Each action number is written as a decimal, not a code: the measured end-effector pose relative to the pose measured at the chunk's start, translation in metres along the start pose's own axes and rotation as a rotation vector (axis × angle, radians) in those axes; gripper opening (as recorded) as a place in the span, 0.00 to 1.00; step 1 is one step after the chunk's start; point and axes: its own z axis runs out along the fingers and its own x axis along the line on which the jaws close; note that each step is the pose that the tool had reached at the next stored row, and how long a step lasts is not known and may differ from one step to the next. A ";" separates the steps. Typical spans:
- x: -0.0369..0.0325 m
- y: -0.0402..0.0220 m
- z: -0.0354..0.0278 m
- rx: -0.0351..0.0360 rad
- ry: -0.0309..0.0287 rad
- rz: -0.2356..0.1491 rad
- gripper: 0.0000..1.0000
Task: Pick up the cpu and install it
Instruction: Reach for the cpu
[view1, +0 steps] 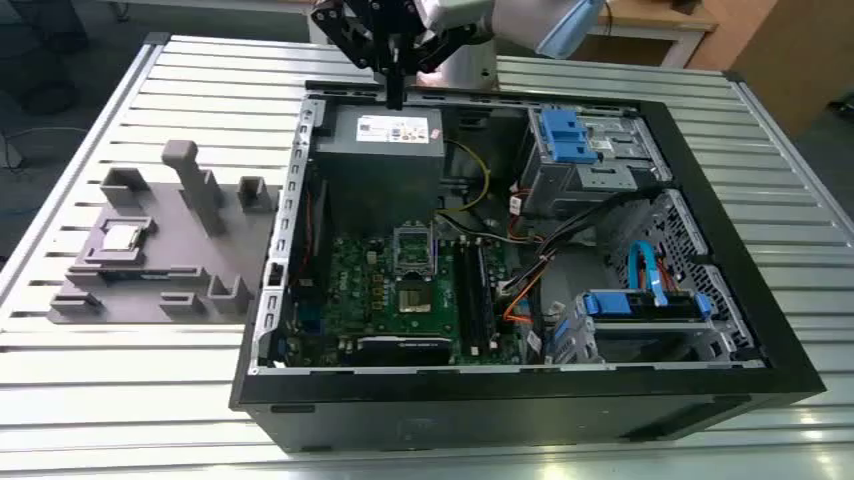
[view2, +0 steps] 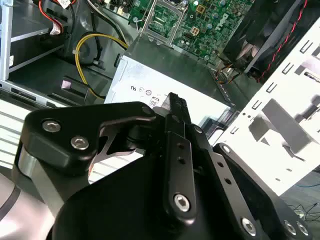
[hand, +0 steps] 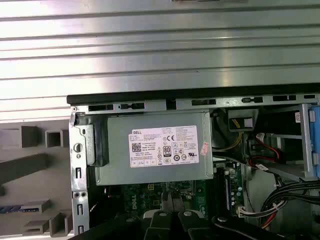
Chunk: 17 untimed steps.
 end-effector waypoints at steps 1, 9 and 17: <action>0.0000 0.0000 0.0000 0.0000 0.0000 0.000 0.10; 0.0082 -0.0006 0.0004 -0.0001 0.0000 0.000 0.10; 0.0102 -0.0008 0.0004 0.0000 0.0000 0.000 0.10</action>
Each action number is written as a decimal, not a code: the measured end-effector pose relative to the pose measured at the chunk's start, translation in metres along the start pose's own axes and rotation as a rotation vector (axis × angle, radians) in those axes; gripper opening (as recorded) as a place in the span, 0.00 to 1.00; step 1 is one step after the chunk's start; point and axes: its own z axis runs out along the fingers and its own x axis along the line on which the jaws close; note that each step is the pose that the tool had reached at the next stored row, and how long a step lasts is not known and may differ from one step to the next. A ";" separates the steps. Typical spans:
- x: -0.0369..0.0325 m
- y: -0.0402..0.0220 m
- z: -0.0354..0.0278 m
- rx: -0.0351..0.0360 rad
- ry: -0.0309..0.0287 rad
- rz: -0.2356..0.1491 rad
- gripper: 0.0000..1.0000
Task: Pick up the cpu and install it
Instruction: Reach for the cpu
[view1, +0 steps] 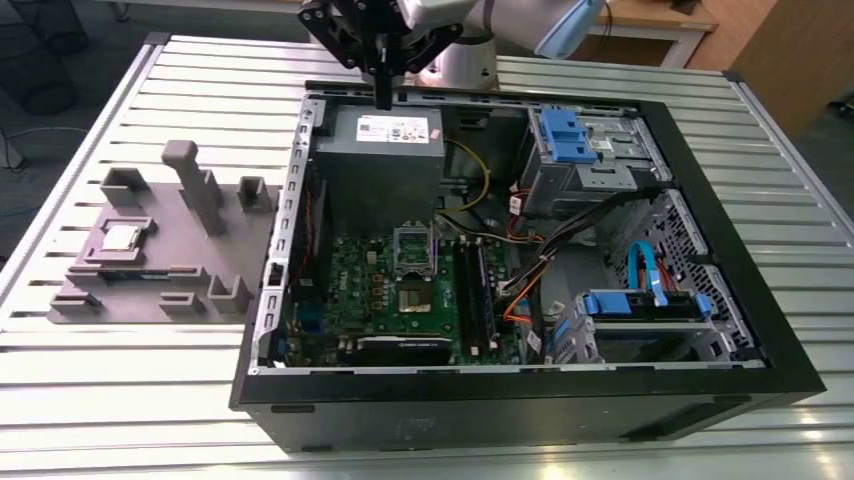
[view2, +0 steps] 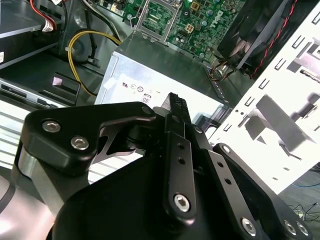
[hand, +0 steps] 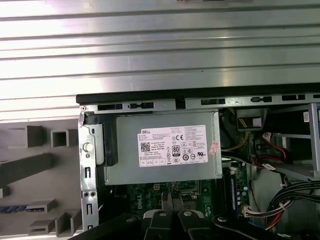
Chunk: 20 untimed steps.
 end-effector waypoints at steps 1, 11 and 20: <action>0.0003 0.0000 0.0000 0.0000 0.0000 0.000 0.10; 0.0042 -0.0003 0.0000 0.0000 0.0000 0.000 0.10; 0.0059 -0.0005 0.0002 0.0000 0.0000 0.000 0.10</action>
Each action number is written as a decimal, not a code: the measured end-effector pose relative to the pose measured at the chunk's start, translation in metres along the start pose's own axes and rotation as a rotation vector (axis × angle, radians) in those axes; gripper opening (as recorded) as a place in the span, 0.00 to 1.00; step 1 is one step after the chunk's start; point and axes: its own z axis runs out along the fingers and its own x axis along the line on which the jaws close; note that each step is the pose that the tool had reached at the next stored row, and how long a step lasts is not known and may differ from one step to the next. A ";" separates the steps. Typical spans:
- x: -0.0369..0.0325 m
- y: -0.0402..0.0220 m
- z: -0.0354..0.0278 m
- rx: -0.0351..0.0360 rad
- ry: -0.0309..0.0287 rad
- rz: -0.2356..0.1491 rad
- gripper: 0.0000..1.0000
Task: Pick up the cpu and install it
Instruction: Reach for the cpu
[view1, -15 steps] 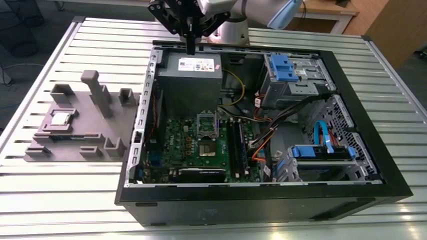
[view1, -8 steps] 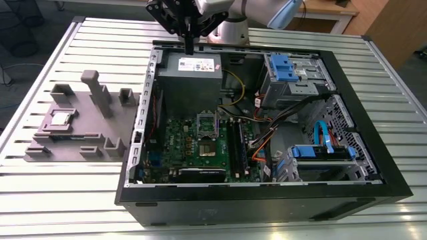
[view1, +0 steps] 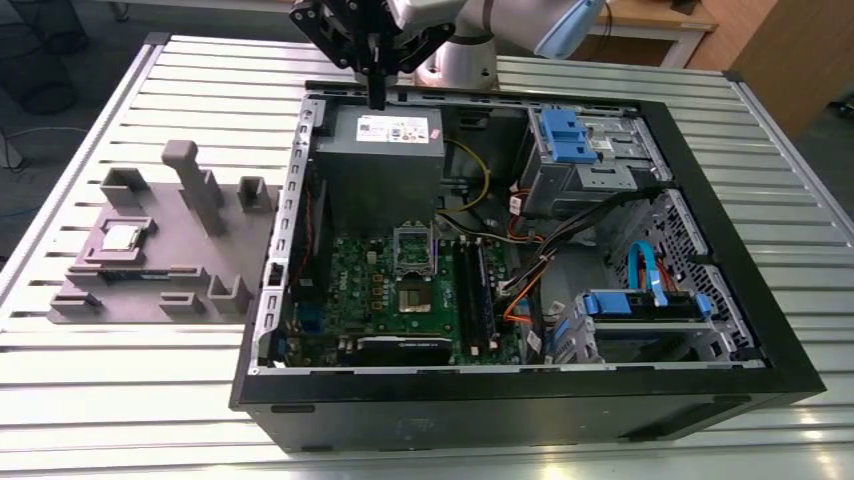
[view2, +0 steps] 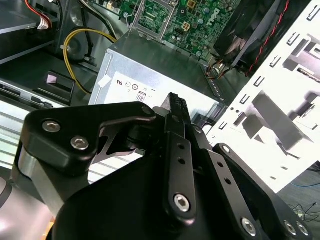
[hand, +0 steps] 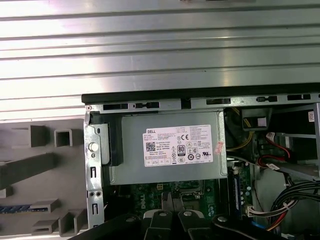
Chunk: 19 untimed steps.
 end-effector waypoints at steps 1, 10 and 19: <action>0.0004 0.0000 0.0001 -0.0001 -0.0001 0.000 0.10; 0.0022 -0.0002 0.0004 0.0000 0.0000 0.000 0.10; 0.0057 -0.0005 0.0015 0.0000 0.0001 0.000 0.10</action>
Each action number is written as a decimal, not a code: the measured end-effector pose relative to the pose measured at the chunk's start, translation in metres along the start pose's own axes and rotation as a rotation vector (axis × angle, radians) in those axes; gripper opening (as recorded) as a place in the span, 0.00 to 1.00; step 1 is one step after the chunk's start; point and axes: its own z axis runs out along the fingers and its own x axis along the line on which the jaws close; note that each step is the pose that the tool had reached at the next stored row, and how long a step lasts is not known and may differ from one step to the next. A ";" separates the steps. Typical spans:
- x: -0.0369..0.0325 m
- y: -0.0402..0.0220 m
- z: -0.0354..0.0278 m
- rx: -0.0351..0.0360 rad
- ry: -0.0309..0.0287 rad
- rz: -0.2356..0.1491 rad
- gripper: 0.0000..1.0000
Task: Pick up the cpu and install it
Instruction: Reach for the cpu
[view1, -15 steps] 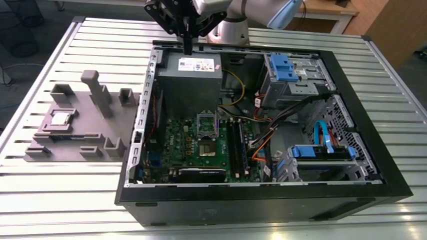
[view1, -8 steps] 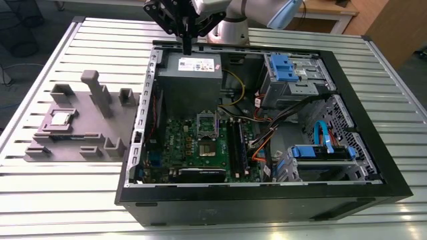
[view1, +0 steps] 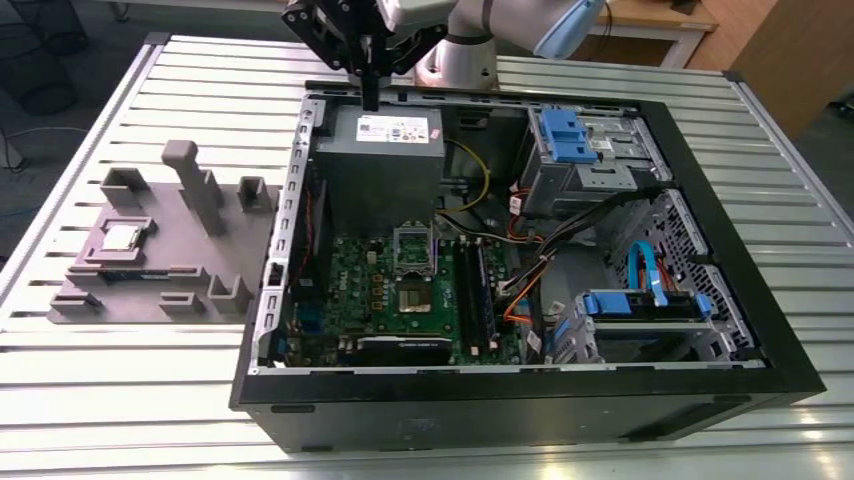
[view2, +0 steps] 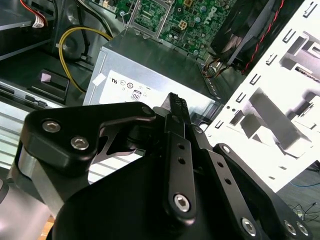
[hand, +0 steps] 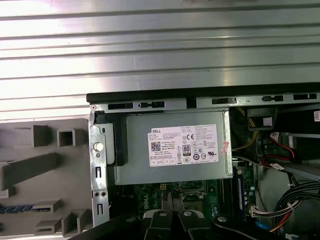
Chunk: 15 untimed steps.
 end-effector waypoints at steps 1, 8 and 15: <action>0.0002 0.0000 0.0001 0.0000 0.0000 0.000 0.10; 0.0044 -0.0004 0.0013 0.0000 0.0001 0.000 0.10; 0.0061 -0.0005 0.0014 0.0001 0.0002 0.000 0.10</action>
